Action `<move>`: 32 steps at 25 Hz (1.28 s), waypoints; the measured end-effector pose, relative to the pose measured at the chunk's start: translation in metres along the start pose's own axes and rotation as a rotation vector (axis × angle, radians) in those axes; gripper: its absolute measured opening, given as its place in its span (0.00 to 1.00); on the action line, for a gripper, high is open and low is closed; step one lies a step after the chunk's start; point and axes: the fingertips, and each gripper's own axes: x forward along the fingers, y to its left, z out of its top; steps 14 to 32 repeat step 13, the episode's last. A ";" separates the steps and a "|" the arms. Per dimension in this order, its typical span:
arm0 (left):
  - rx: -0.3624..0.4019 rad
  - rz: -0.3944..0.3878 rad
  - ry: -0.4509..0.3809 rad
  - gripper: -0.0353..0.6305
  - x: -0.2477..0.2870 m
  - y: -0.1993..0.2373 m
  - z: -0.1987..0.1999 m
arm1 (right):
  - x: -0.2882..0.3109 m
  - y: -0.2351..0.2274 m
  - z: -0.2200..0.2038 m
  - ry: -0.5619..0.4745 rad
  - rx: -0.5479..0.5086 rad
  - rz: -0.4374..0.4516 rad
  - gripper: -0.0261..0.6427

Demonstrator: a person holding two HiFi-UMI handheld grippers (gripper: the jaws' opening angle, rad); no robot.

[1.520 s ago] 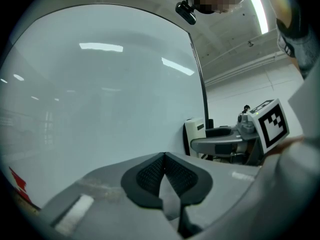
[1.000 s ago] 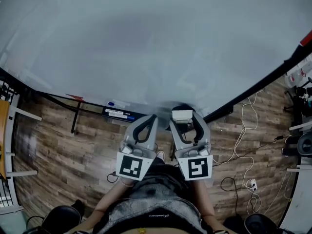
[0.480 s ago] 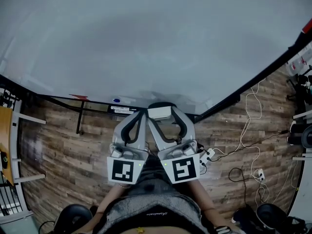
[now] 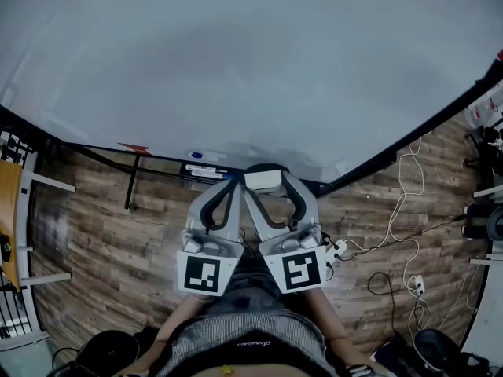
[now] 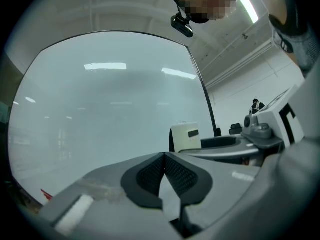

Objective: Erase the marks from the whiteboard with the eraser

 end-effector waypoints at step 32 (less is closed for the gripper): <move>-0.009 0.002 0.005 0.06 0.002 -0.002 0.000 | -0.001 0.000 0.000 0.009 -0.021 0.011 0.40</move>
